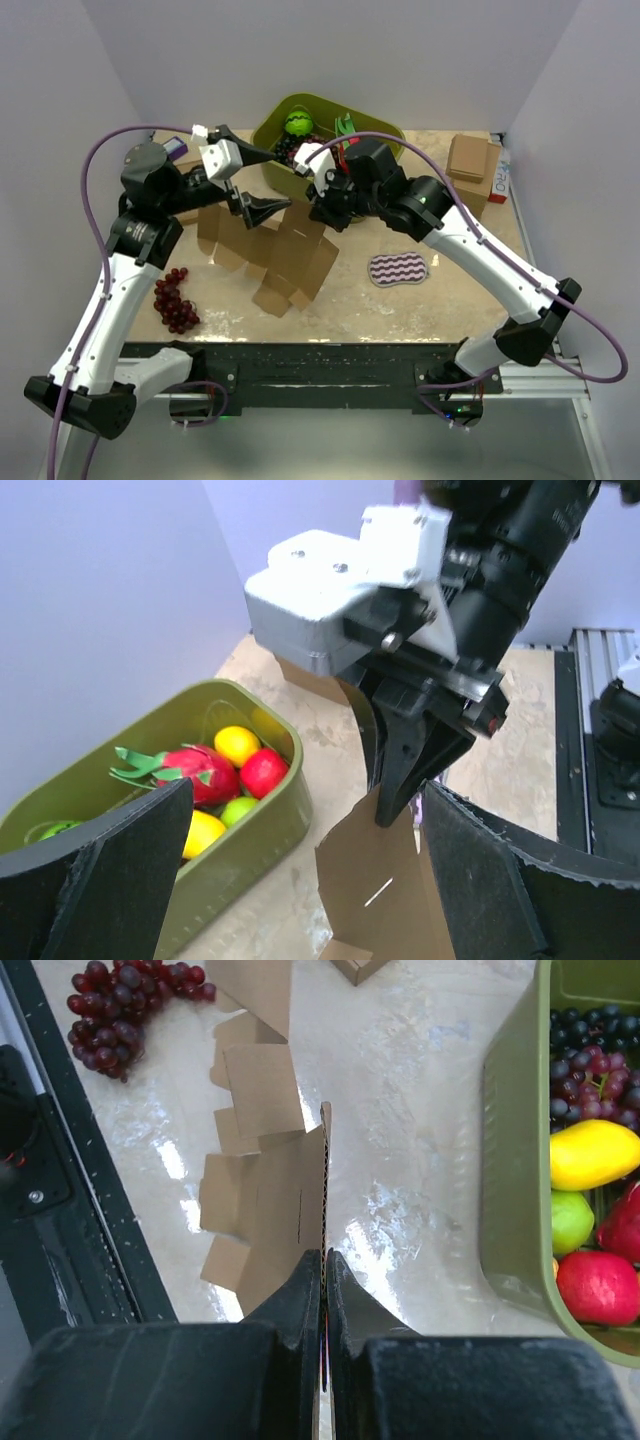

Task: Fold the paper box

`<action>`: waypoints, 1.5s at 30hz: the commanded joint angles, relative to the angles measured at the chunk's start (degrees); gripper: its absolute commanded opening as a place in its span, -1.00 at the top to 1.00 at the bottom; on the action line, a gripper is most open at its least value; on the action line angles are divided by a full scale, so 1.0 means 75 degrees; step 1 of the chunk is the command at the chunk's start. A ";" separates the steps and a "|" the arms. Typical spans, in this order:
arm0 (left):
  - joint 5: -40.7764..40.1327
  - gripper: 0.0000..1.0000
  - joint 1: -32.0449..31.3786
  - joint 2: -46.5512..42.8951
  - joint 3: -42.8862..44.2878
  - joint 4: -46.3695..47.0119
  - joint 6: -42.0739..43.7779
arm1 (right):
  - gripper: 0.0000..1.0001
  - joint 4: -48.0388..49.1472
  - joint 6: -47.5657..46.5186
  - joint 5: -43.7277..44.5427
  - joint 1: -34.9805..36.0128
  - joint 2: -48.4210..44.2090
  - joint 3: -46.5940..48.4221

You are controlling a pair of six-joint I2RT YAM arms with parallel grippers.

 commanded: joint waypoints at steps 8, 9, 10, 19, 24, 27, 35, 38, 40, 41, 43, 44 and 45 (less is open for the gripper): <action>0.0442 -1.00 -0.0447 0.0876 0.0569 -0.1664 0.1032 | 1.00 -0.0311 -0.0317 -0.0893 -0.0043 -0.0395 0.0367; 0.0454 -1.00 -0.0528 0.0911 0.0569 -0.1768 0.1090 | 1.00 -0.0323 -0.0317 -0.0917 -0.0043 -0.0395 0.0367; 0.0431 -0.99 -0.0587 0.0934 0.0581 -0.1839 0.1137 | 1.00 -0.0334 -0.0328 -0.0940 -0.0043 -0.0383 0.0356; 0.0278 -0.43 -0.1091 0.1192 0.0288 -0.2472 0.1547 | 1.00 -0.0404 -0.0399 -0.1140 -0.0043 -0.0371 0.0391; 0.0441 0.15 -0.1173 0.1239 0.0229 -0.2449 0.1641 | 1.00 -0.0428 -0.0422 -0.1093 -0.0032 -0.0453 0.0333; 0.0547 0.45 -0.1174 0.1251 0.0159 -0.2391 0.1653 | 1.00 -0.0440 -0.0446 -0.1011 -0.0043 -0.0512 0.0285; 0.0805 1.00 -0.1209 0.1321 -0.0064 -0.2250 0.1630 | 1.00 -0.0393 -0.0504 -0.0859 -0.0043 -0.0629 0.0285; 0.0783 1.00 -0.1209 0.1298 -0.0075 -0.2087 0.1618 | 0.60 -0.0276 -0.0365 -0.0648 -0.0043 -0.0711 0.0262; 0.0304 1.00 -0.1209 0.1124 -0.0204 -0.1701 0.1408 | -0.12 0.0027 0.0136 -0.0018 -0.0043 -0.0909 0.0122; 0.0000 1.00 -0.1209 0.1053 -0.0262 -0.1200 0.1105 | -0.44 0.0191 0.0395 0.0438 -0.0055 -0.1003 0.0040; -0.1031 1.00 -0.1209 0.0819 -0.0438 -0.0717 0.0834 | -0.89 0.0497 0.1410 0.1971 -0.0125 -0.1260 -0.0113; -0.1336 1.00 -0.1209 0.0736 -0.0497 -0.0285 0.0612 | -0.92 0.0556 0.1939 0.2291 -0.0218 -0.1378 -0.0148; -0.1861 1.00 -0.1209 0.0631 -0.0636 -0.0061 0.0517 | -0.95 0.0742 0.2409 0.2503 -0.0416 -0.1483 -0.0299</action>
